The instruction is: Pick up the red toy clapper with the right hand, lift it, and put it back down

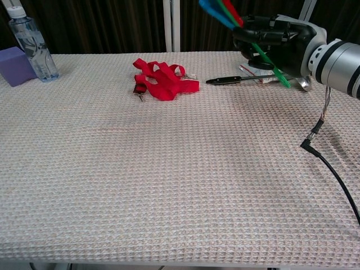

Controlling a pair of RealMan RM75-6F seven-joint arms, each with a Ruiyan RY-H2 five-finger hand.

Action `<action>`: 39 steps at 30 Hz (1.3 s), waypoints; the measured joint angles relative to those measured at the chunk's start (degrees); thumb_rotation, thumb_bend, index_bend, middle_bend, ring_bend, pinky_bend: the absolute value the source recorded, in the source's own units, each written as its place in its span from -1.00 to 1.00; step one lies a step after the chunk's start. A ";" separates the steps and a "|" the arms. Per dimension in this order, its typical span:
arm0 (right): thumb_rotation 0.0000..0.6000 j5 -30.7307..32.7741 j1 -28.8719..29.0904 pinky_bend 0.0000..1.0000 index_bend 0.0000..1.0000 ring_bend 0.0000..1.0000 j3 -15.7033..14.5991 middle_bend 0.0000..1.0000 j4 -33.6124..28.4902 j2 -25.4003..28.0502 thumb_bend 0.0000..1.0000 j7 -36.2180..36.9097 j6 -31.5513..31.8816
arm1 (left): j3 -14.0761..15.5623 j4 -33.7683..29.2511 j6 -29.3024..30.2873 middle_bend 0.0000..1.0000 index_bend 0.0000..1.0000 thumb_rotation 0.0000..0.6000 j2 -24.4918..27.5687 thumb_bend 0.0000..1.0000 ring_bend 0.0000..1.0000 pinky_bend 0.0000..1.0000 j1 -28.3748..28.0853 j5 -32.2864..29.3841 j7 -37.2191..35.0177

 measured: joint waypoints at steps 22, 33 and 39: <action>1.00 8.92 1.93 0.98 0.90 0.40 -4.21 0.36 -4.88 -4.20 -0.13 -60.28 12.92 | -0.07 -0.45 0.16 -0.87 -0.85 1.00 0.15 -0.82 -1.00 -0.92 -0.04 0.07 0.59; 1.00 9.34 -0.70 0.91 0.86 0.38 0.97 0.35 -10.99 -0.70 -0.13 -10.67 0.95 | -0.06 -0.05 -0.02 -0.87 -0.85 1.00 0.10 -0.82 -1.00 -0.92 0.00 -0.18 0.03; 1.00 6.49 -2.27 0.91 0.86 0.39 3.16 0.35 -12.18 1.50 0.05 13.56 -6.37 | -0.04 0.16 -0.10 -0.87 -0.85 1.00 -0.12 -0.82 -1.00 -0.92 -0.08 -0.09 -0.09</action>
